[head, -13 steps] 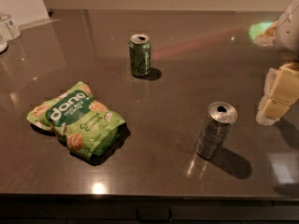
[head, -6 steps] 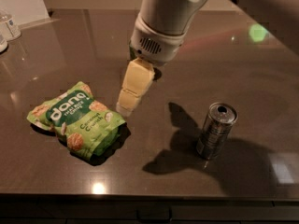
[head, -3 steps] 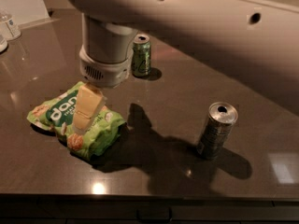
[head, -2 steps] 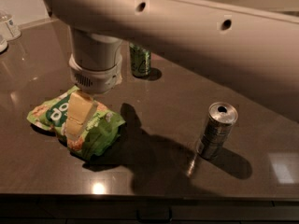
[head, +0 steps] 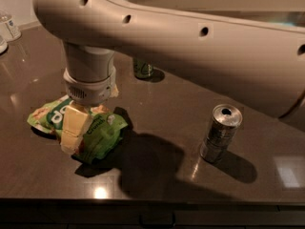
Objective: Move green rice chip bag near redbull can
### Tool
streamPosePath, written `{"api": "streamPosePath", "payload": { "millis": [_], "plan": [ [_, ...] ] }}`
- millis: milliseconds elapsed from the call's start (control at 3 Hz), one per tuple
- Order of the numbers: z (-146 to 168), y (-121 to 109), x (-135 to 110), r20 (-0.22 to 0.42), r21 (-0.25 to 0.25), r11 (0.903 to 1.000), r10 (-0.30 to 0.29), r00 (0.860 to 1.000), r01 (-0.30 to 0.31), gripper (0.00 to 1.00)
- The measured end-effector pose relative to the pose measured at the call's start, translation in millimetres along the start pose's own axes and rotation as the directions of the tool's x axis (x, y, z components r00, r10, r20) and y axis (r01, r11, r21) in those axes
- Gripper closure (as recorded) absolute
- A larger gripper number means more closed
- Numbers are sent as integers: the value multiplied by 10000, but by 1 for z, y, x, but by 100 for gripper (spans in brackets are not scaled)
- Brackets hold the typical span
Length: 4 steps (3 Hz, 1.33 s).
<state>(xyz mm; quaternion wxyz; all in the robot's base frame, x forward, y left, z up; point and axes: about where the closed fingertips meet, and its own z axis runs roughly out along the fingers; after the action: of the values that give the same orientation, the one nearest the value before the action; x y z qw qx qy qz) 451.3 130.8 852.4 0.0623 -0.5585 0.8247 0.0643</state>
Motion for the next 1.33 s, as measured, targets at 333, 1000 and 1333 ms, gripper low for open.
{"api": "streamPosePath", "payload": {
  "millis": [333,1000,1333],
  "plan": [
    [6,3,1,-73,-171,9999,17,10000,-19,19],
    [-8,-4,3,141,-126,9998,-143,9998,145,64],
    [-33,-14,10,433,64,9981,-608,9972,605,88]
  ]
}}
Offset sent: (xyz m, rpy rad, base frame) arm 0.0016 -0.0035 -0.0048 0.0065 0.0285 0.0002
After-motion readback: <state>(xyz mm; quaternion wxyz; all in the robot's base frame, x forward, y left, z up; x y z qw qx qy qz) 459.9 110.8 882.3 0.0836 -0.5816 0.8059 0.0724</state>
